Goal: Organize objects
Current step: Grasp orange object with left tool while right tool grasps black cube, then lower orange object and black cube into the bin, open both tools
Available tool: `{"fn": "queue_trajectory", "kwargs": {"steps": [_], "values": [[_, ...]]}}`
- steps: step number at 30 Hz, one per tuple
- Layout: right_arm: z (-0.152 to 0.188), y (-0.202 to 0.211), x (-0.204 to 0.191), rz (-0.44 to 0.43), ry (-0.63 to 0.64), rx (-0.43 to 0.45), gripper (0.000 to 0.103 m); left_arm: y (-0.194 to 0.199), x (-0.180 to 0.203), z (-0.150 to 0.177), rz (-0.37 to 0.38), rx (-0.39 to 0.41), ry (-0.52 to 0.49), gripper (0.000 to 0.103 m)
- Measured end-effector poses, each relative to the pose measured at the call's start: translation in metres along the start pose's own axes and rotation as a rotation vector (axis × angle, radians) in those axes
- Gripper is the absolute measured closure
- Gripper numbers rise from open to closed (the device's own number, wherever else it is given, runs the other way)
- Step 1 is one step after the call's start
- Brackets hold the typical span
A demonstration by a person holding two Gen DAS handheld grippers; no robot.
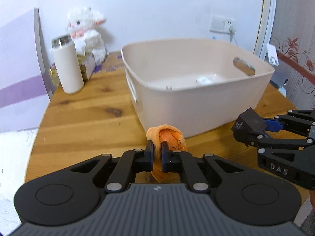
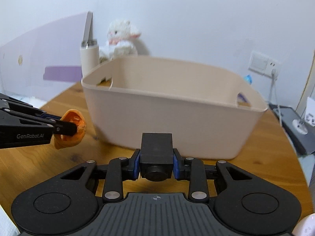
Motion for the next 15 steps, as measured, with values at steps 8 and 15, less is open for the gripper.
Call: {"fn": "queue_trajectory", "kwargs": {"steps": [8, 15], "values": [[-0.029, 0.031, 0.027, 0.044, -0.043, 0.113, 0.074, 0.042, 0.007, -0.033, 0.009, 0.110, 0.002, 0.094], [-0.066, 0.039, 0.052, 0.089, -0.057, 0.202, 0.074, 0.048, 0.010, -0.072, -0.032, 0.185, 0.009, 0.094]]}}
Point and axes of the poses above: each gripper's, at about its wrist camera, not at the fingertips, and y roughly against the way its jaws point, x to its right, z to its underside, the point moved 4 cm from there along -y, roughly the way its jaws point, and after that the axes turned 4 degrees about -z, right-handed, at the moved point
